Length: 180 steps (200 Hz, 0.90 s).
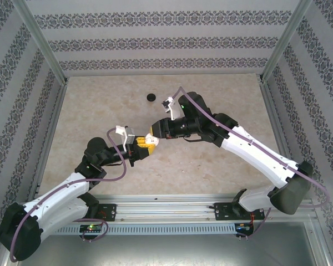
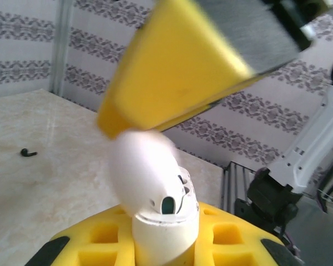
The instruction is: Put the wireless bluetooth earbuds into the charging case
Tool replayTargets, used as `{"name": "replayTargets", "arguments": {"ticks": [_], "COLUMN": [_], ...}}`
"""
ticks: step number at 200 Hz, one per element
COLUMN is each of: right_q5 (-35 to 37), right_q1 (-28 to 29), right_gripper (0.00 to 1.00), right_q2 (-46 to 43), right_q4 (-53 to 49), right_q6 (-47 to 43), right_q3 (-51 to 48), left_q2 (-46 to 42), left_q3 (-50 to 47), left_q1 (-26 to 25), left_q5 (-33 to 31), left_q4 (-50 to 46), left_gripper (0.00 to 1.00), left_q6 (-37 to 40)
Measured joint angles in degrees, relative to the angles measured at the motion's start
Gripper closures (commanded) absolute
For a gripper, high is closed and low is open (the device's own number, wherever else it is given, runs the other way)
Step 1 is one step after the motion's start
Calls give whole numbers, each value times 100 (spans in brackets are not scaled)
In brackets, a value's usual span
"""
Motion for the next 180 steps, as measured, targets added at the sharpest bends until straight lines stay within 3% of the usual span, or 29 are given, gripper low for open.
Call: {"name": "replayTargets", "arguments": {"ticks": [64, 117, 180], "right_q5": [-81, 254, 664], "right_q1": [94, 72, -264], "right_gripper": [69, 59, 56], "right_q2": [-487, -511, -785], "right_q4": [-529, -673, -597], "right_q6": [-291, -328, -254], "right_q3": [-4, -66, -577], "left_q2": [39, 61, 461], "left_q3": [0, 0, 284], "left_q1": [9, 9, 9], "left_q5": [-544, -623, -647], "left_q4": [-61, -85, -719], "left_gripper": [100, 99, 96], "left_q6": [-306, -468, -654]}}
